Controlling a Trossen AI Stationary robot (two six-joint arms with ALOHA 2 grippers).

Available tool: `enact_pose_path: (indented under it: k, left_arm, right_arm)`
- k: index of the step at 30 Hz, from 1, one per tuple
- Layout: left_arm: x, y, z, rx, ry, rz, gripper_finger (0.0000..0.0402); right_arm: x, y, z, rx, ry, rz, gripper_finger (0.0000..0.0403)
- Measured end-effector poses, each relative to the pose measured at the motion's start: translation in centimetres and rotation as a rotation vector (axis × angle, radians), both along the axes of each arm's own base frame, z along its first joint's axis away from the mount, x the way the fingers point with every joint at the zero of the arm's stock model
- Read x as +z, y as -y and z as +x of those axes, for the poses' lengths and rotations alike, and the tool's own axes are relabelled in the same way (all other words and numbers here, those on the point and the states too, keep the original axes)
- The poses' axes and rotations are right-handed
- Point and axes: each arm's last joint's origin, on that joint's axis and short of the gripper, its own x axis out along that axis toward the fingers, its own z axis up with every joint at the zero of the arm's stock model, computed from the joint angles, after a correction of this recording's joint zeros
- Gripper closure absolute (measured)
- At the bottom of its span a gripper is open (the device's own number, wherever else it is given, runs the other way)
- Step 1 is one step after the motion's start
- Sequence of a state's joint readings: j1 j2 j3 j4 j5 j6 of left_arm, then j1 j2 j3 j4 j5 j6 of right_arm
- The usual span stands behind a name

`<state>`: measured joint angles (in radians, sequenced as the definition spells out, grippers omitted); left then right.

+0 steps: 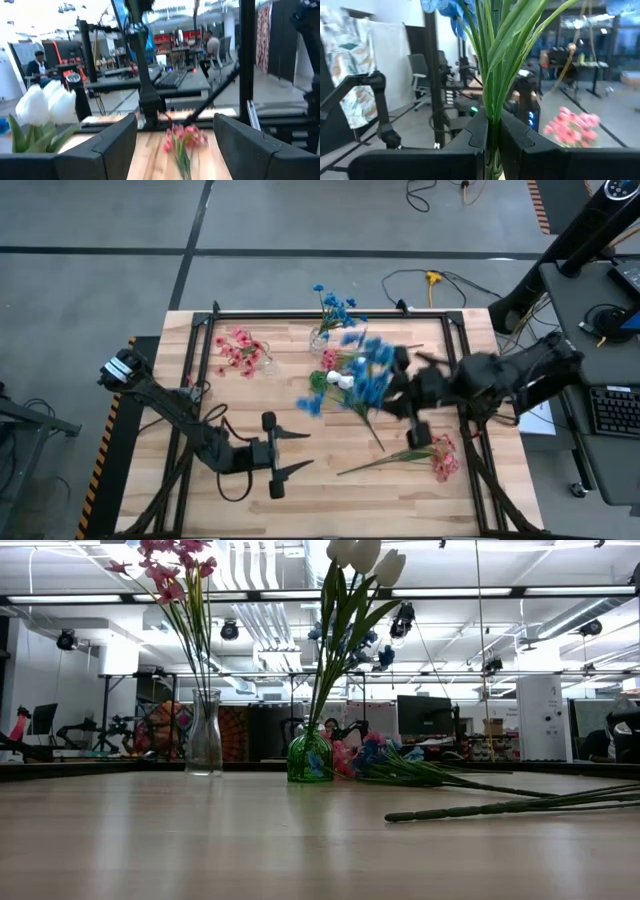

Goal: Sort flowers into vase by color
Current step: Put the right blue flowers into the right transparent vase

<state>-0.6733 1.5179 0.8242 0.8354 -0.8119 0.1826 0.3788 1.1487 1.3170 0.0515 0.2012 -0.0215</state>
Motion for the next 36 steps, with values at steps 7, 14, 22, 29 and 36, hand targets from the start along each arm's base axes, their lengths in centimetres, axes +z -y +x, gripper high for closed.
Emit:
enact_pose_path:
  k: [7, 14, 22, 29, 36]
  left_arm:
    - [0.1, -0.6, 1.0, 0.002, 0.084, 0.013, 0.0157]
    - [0.2, -1.2, 1.7, -0.078, 0.122, -0.028, 0.0157]
    - [0.4, -1.3, 1.7, -0.109, 0.149, -0.05, 0.016]
    - [0.4, -1.3, 1.7, -0.107, 0.149, -0.046, 0.0215]
    - [0.3, -1.2, 1.7, -0.117, 0.143, -0.04, 0.0349]
  right_arm:
    - [-1.9, -3.3, 3.7, 0.038, 0.092, -0.059, 0.0381]
    - [-3.7, -4.6, 6.4, 0.028, 0.153, -0.073, 0.0381]
    - [-4.9, -5.4, 8.1, 0.015, 0.216, -0.086, 0.0381]
    - [-6.1, -5.9, 9.4, 0.005, 0.253, -0.094, 0.0381]
    - [-6.5, -6.0, 9.7, -0.005, 0.247, -0.096, 0.0381]
